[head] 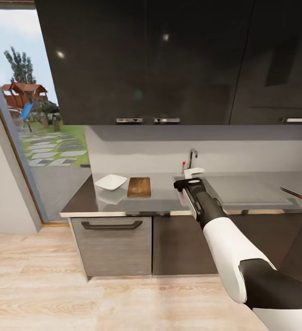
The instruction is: In the kitchen, take the Vidalia onion out of the sink, dice it on the chopping board with the paring knife, put the diced onion into the bowl on the countertop, then place both the paring knife and the chopping board into the sink.
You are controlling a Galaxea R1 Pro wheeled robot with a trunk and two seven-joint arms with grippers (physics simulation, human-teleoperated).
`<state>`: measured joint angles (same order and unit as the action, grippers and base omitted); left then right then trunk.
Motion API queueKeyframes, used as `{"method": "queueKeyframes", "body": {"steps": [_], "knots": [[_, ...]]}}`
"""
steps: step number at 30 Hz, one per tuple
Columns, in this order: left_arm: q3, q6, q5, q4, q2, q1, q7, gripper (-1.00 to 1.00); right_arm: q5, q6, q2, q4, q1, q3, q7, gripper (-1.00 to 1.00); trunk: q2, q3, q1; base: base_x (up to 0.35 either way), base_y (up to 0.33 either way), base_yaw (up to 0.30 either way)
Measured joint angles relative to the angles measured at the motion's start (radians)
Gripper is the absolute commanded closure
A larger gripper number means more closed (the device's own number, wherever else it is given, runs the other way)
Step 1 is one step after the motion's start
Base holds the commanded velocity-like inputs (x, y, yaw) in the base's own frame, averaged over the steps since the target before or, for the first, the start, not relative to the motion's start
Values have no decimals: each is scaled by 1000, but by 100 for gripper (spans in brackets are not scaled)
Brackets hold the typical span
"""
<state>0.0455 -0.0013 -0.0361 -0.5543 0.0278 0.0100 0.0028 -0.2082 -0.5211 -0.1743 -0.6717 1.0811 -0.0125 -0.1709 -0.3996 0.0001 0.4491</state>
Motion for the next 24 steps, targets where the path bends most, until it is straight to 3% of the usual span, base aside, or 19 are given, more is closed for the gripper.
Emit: {"method": "queueKeyframes", "body": {"steps": [3,16,24], "knots": [[0,0,0,0,0,0,0,-100,-1,-1,0,0,0,-1,35,-100,0,0,0,317,58,0],[0,0,0,2,0,0,0,-100,-1,2,0,26,0,-2,44,-100,0,0,0,319,16,0],[0,0,0,6,0,0,0,-100,0,68,0,91,0,-2,46,-100,0,0,0,322,0,0]]}}
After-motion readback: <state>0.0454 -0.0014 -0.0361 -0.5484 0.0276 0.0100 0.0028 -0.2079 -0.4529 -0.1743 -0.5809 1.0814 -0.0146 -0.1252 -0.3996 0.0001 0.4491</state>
